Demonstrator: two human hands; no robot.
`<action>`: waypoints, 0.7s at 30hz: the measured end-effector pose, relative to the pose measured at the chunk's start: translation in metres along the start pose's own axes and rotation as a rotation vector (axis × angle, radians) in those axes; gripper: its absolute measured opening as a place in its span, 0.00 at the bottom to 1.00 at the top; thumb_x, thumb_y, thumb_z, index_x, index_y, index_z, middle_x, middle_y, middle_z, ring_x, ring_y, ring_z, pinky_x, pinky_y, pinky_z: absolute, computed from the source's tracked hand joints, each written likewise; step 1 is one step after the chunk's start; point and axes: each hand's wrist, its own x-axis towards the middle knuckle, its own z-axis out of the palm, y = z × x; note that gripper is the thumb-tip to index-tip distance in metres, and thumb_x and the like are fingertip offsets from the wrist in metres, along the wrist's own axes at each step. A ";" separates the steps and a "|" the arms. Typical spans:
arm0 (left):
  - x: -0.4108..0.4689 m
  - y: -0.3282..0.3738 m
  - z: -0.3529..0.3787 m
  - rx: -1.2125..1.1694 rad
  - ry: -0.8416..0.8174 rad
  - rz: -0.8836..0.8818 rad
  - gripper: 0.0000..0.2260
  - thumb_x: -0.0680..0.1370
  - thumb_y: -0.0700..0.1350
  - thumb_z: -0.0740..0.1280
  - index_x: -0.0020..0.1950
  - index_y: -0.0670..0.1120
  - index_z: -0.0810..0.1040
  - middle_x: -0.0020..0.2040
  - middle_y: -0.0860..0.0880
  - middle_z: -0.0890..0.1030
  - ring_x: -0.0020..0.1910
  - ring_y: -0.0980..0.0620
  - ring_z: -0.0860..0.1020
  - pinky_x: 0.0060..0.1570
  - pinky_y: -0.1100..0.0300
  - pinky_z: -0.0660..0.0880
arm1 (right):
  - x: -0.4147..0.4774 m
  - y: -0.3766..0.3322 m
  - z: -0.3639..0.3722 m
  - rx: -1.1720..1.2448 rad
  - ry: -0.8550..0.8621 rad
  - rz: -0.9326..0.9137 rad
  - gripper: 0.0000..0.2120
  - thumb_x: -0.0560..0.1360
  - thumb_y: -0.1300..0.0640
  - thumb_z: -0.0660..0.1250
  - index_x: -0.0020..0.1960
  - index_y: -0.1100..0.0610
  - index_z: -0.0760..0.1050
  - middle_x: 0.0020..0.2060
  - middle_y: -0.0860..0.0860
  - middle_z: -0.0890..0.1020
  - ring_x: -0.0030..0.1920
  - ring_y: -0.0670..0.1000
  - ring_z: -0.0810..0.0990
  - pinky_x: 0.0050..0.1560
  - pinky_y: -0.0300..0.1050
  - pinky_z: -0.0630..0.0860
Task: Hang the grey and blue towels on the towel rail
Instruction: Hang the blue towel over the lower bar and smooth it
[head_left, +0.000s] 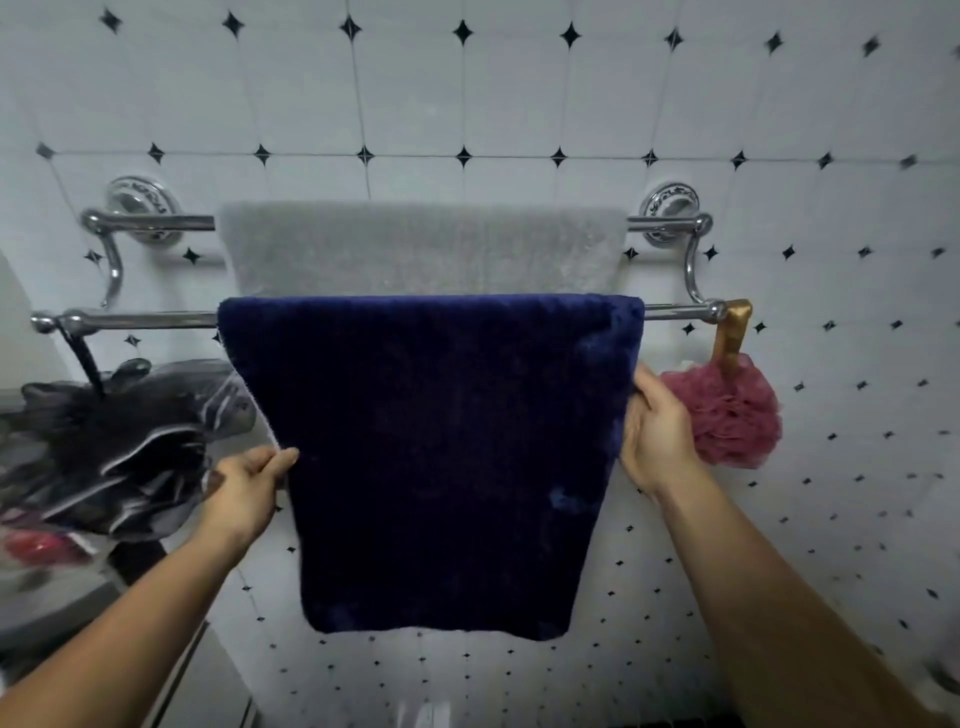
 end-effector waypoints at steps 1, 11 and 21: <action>-0.001 0.001 0.000 0.022 0.007 0.003 0.12 0.81 0.44 0.65 0.42 0.39 0.81 0.40 0.40 0.81 0.38 0.45 0.76 0.44 0.50 0.73 | 0.000 -0.001 -0.001 -0.098 0.045 0.005 0.11 0.78 0.58 0.61 0.52 0.53 0.81 0.43 0.50 0.85 0.43 0.50 0.83 0.42 0.48 0.80; -0.008 0.004 -0.004 0.067 0.038 0.011 0.11 0.81 0.43 0.64 0.41 0.41 0.80 0.39 0.41 0.82 0.40 0.43 0.78 0.48 0.51 0.72 | -0.008 0.001 -0.034 -0.779 0.041 0.008 0.09 0.77 0.65 0.65 0.42 0.54 0.77 0.24 0.41 0.78 0.23 0.37 0.72 0.24 0.30 0.67; -0.020 0.005 0.008 0.012 0.059 -0.021 0.16 0.81 0.42 0.64 0.34 0.43 0.67 0.31 0.45 0.66 0.32 0.49 0.65 0.37 0.54 0.63 | -0.007 0.025 -0.030 -0.360 -0.035 -0.015 0.26 0.70 0.44 0.74 0.65 0.46 0.73 0.61 0.45 0.81 0.60 0.46 0.80 0.54 0.41 0.79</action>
